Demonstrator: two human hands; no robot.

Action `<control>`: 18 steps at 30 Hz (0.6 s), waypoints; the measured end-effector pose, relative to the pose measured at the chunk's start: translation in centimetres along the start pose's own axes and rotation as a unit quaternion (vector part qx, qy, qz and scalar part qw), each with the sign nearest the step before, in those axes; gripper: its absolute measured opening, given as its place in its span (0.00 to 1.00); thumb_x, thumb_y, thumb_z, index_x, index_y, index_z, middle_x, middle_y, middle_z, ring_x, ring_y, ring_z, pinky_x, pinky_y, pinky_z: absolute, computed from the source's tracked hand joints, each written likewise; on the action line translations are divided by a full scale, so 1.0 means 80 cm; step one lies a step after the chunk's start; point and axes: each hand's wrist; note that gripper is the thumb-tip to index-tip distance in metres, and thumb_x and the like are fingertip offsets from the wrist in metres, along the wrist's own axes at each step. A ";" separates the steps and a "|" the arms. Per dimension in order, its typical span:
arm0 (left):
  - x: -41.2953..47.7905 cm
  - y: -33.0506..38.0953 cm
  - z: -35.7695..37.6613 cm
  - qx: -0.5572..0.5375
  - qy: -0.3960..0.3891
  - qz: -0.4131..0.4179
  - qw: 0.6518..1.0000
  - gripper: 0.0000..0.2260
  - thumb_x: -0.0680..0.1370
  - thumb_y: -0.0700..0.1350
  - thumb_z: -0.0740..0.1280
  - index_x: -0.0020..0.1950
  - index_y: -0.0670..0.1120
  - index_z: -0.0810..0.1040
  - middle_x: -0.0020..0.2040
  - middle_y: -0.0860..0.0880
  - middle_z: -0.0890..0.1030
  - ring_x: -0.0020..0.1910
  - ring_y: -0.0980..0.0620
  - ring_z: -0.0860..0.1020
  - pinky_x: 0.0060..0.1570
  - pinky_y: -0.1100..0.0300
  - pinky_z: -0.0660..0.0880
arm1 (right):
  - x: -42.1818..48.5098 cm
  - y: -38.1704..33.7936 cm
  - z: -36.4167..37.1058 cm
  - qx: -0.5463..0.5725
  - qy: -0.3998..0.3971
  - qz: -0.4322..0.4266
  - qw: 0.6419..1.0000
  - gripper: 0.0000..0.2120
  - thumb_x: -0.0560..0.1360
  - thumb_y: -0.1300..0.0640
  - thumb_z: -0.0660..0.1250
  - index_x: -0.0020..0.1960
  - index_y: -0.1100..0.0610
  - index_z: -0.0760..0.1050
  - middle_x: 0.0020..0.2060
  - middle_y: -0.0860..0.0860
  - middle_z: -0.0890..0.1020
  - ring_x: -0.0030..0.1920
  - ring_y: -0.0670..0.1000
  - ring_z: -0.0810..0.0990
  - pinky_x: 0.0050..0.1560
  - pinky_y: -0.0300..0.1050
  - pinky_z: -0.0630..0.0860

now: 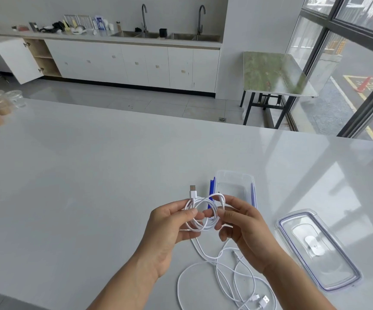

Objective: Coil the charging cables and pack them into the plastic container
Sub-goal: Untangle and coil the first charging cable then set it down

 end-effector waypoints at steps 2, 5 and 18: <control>0.000 -0.001 -0.001 -0.016 0.004 -0.014 1.000 0.10 0.79 0.39 0.65 0.54 0.43 0.85 0.47 0.39 0.87 0.43 0.43 0.84 0.52 0.44 0.80 | 0.000 0.000 0.000 -0.017 0.004 -0.002 1.000 0.16 0.72 0.62 0.70 0.60 0.61 0.81 0.49 0.64 0.86 0.39 0.56 0.74 0.33 0.46 0.72; 0.001 -0.003 -0.003 0.007 0.015 -0.014 1.000 0.10 0.79 0.38 0.65 0.52 0.44 0.86 0.46 0.40 0.87 0.42 0.44 0.83 0.49 0.47 0.81 | 0.000 0.002 0.005 -0.045 0.021 -0.008 0.999 0.11 0.81 0.60 0.64 0.58 0.61 0.82 0.49 0.62 0.86 0.40 0.57 0.74 0.33 0.47 0.71; -0.001 -0.009 -0.017 0.106 0.073 0.041 0.991 0.11 0.78 0.35 0.68 0.45 0.49 0.85 0.36 0.48 0.87 0.36 0.50 0.83 0.42 0.54 0.82 | 0.015 0.011 0.035 -0.177 0.051 -0.028 0.983 0.09 0.81 0.57 0.66 0.50 0.57 0.85 0.39 0.56 0.88 0.31 0.53 0.76 0.30 0.47 0.74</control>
Point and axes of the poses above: each hand's wrist, its own x-axis towards the middle knuckle, its own z-axis out of the palm, y = z × x
